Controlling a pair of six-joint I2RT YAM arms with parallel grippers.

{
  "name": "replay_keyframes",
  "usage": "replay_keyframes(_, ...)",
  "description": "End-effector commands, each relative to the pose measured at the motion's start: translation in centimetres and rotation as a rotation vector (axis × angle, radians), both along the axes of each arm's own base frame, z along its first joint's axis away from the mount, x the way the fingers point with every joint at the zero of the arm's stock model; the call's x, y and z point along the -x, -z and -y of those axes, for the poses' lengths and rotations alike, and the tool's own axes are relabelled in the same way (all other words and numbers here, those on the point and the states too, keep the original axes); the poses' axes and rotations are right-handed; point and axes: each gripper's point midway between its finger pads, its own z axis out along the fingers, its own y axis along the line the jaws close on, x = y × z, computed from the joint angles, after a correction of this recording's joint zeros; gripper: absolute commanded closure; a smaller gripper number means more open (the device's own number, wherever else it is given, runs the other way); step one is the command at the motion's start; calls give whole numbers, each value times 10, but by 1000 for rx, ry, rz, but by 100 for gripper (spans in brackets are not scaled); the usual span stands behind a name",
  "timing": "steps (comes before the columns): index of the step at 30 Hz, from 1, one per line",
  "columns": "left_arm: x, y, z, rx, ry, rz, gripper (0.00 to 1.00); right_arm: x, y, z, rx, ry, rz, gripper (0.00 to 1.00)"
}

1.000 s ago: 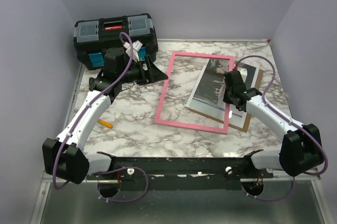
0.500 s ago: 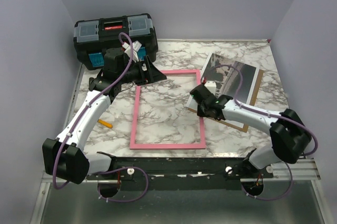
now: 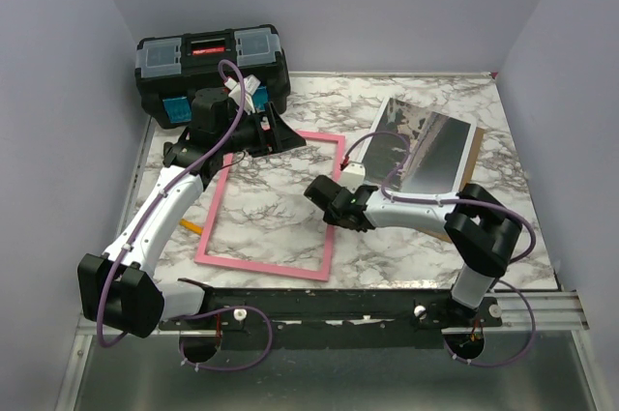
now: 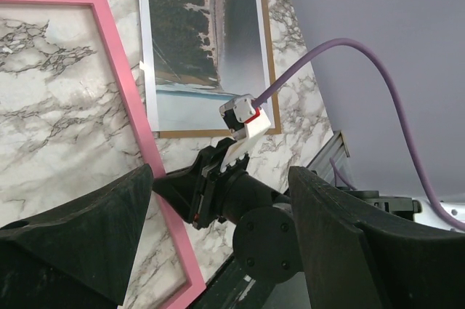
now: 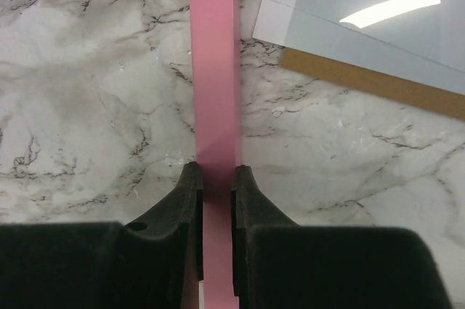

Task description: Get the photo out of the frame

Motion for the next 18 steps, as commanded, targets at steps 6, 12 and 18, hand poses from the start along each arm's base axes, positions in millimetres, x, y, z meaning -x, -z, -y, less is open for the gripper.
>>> replay_keyframes(6,0,-12,-2,9,4,32,23,-20,-23,-42,-137,-37,109,58)
replay_keyframes(12,-1,-11,-2,6,3,29,23,-16,-44,-3,-45,-70,187,41)
replay_keyframes(18,1,-12,1,25,14,22,23,-40,-58,52,-59,-22,181,31)
